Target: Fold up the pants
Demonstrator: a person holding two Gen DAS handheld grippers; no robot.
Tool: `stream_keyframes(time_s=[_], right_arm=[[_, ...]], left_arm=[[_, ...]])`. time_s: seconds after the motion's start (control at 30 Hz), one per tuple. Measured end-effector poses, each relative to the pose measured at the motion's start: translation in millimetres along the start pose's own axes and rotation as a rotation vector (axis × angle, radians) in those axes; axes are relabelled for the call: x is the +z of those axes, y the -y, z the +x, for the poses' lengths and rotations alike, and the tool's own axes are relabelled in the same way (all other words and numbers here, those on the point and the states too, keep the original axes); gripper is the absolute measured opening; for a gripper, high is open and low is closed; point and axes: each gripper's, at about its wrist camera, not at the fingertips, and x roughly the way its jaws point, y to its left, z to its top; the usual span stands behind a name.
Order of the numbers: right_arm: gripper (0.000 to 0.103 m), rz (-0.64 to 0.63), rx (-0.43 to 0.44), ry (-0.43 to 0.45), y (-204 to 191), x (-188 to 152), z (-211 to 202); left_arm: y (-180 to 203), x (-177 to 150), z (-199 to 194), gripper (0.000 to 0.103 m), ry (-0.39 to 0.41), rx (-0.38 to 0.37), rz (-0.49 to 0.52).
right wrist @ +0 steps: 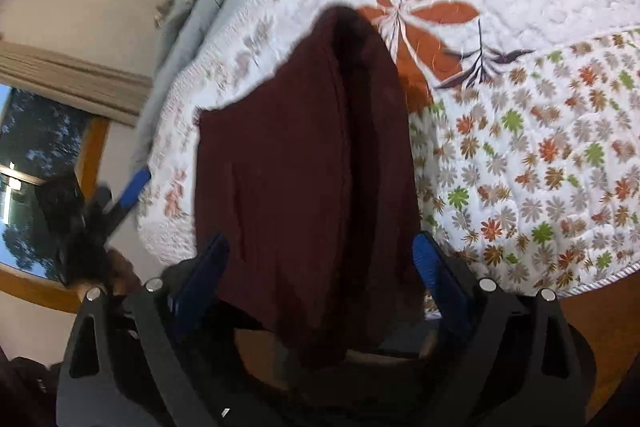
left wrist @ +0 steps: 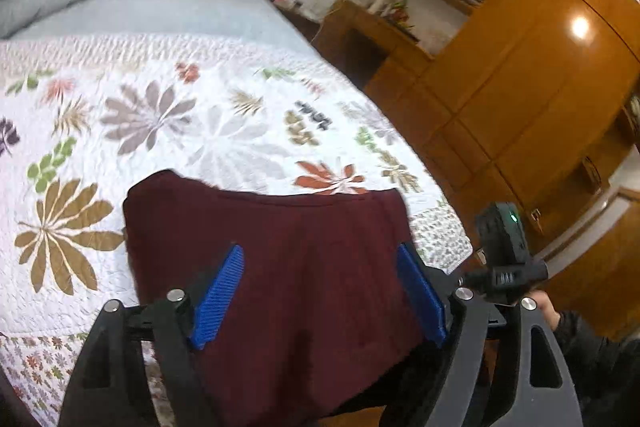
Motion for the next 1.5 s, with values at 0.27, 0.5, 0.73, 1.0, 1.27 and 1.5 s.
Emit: stream_keyframes(time_s=[0.27, 0.5, 0.73, 1.0, 1.27, 1.5], right_arm=[[0.07, -0.082, -0.052, -0.07, -7, 20, 3], [0.08, -0.013, 0.014, 0.1, 6, 59, -3], [0.022, -0.166, 0.018, 0.019, -23, 80, 15], [0.022, -0.204, -0.008, 0.037, -28, 101, 17], [0.066, -0.024, 0.065, 0.075, 13, 76, -6], [0.071, -0.025, 0.039, -0.033, -1, 1, -17]], left_arm=[[-36, 6, 4, 0.078, 0.004, -0.015, -0.069], [-69, 16, 33, 0.078, -0.11, 0.004, -0.144], [-99, 12, 55, 0.047, -0.156, 0.122, -0.202], [-107, -6, 54, 0.038, -0.015, 0.271, -0.24], [-80, 2, 23, 0.051, 0.039, 0.248, -0.146], [-58, -27, 1, 0.06, 0.015, 0.14, -0.153]])
